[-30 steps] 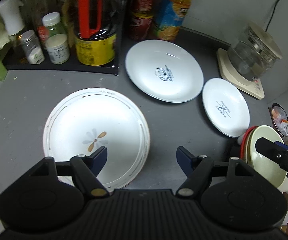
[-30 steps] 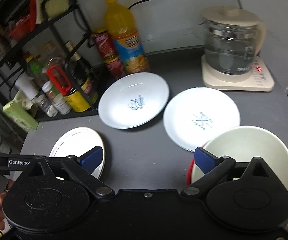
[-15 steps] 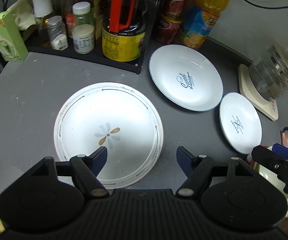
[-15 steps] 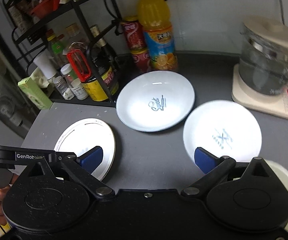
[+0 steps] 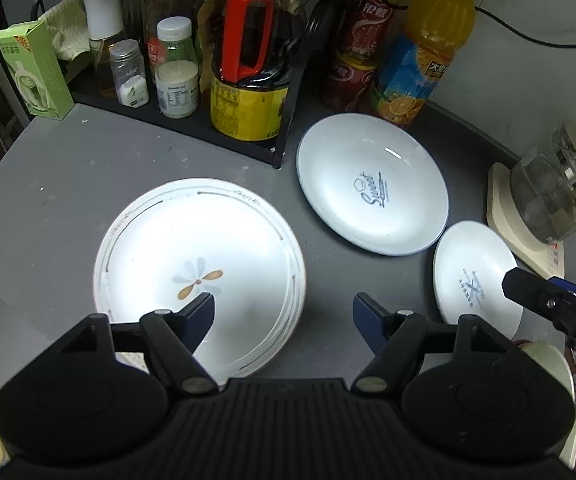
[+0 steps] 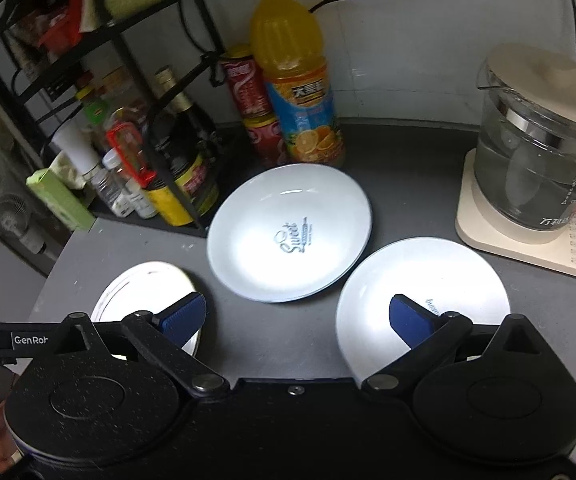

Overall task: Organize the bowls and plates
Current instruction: 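Lower both grippers onto the white 'Sweet' plate rim and close them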

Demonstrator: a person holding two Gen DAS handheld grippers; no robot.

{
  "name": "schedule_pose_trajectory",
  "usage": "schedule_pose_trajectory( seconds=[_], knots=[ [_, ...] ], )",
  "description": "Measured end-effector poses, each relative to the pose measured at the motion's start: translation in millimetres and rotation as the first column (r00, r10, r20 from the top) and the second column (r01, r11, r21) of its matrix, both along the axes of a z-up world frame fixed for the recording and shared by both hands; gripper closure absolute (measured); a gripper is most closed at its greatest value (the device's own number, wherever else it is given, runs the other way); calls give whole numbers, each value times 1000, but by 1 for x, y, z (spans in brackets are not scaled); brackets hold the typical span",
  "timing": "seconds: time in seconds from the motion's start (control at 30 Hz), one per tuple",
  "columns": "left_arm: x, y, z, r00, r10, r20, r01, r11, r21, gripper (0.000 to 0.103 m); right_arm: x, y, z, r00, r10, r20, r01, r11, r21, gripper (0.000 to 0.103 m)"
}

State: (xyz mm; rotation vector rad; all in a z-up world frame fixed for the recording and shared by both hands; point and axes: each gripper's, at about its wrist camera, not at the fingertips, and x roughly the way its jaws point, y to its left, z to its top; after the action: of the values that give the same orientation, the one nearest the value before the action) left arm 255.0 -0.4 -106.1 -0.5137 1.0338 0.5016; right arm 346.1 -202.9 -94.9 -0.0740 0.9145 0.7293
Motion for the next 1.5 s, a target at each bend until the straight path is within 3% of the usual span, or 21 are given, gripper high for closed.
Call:
schedule_pose_trajectory(
  seconds=[0.6,1.17,1.3,1.5],
  knots=[
    [83,40,-39,996,-84,15,85,995,-50,35,66,23,-32,978,-194,-81,195,981,3,21],
    [128,82,-100,997,-68,-30,62,983,-172,70,121,45,-91,932,-291,-215,295,955,-14,46],
    [135,84,-111,997,-66,-38,57,978,-200,74,132,45,-100,925,-306,-223,308,951,-29,54],
    [142,85,-121,998,-60,-33,51,973,-227,80,143,46,-105,927,-301,-224,301,953,-34,56]
  ],
)
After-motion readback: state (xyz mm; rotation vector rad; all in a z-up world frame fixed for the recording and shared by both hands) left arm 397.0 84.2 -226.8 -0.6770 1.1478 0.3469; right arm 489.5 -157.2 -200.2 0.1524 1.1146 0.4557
